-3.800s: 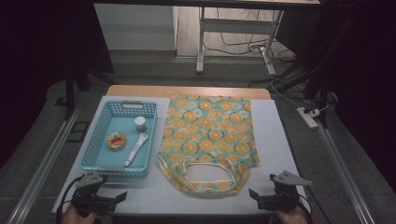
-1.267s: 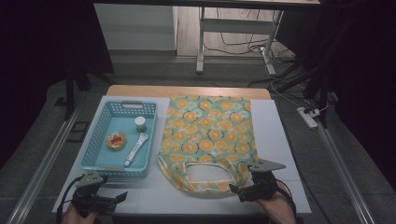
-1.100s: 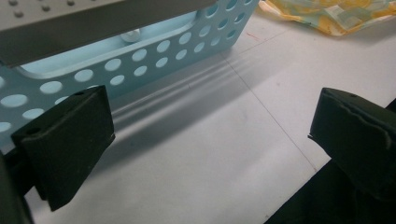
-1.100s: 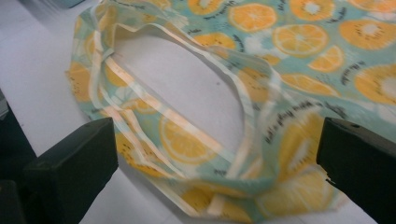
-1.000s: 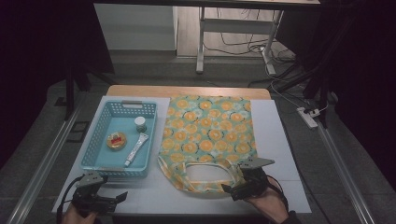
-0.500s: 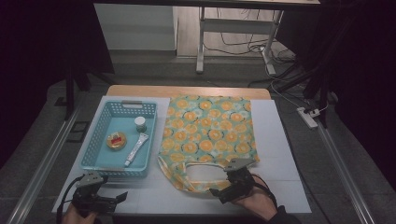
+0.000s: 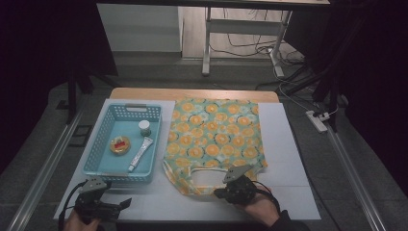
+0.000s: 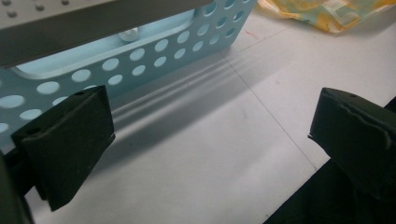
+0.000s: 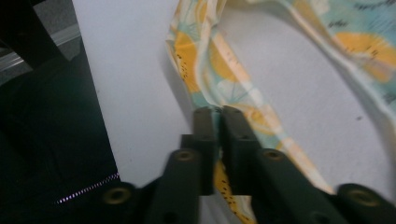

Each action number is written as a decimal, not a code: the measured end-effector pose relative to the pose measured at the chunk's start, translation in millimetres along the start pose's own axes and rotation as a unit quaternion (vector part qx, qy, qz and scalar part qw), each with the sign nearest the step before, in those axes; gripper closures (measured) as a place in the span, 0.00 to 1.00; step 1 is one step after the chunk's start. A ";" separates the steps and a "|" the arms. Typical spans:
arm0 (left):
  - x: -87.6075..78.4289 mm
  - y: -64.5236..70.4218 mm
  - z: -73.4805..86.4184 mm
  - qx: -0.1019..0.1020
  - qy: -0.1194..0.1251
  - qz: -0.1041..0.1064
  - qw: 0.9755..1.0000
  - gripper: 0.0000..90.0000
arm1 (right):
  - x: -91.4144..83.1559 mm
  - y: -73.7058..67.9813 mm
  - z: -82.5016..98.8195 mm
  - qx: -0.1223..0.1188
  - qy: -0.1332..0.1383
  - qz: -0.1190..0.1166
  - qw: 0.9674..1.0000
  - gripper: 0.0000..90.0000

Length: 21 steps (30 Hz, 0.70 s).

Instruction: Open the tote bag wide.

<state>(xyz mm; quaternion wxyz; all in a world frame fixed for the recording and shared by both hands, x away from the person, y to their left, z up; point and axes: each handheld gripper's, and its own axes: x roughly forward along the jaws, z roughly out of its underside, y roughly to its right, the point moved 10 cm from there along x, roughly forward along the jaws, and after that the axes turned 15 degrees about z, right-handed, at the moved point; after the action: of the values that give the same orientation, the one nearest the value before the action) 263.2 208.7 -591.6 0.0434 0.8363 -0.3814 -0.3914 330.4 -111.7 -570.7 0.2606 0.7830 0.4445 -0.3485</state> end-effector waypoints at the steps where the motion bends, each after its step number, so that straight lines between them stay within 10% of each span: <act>1: 0.0 0.0 0.0 0.000 0.000 0.000 1.000 0.00 | 0.0 0.0 0.0 0.000 0.000 0.000 1.000 0.99; 13: 0.0 -0.3 -0.1 -0.002 0.001 0.000 1.000 0.00 | -12.7 15.9 -23.9 0.022 0.018 -0.002 1.000 0.99; 21: 0.0 -0.6 -0.1 -0.003 0.002 -0.001 1.000 0.00 | -7.1 50.4 -46.3 0.049 0.026 0.009 0.998 1.00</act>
<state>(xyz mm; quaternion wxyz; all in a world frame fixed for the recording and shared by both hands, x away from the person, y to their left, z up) 263.6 209.1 -591.7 0.0459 0.8371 -0.3797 -0.3910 386.6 -105.7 -531.5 0.2130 0.8075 0.4269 -0.3469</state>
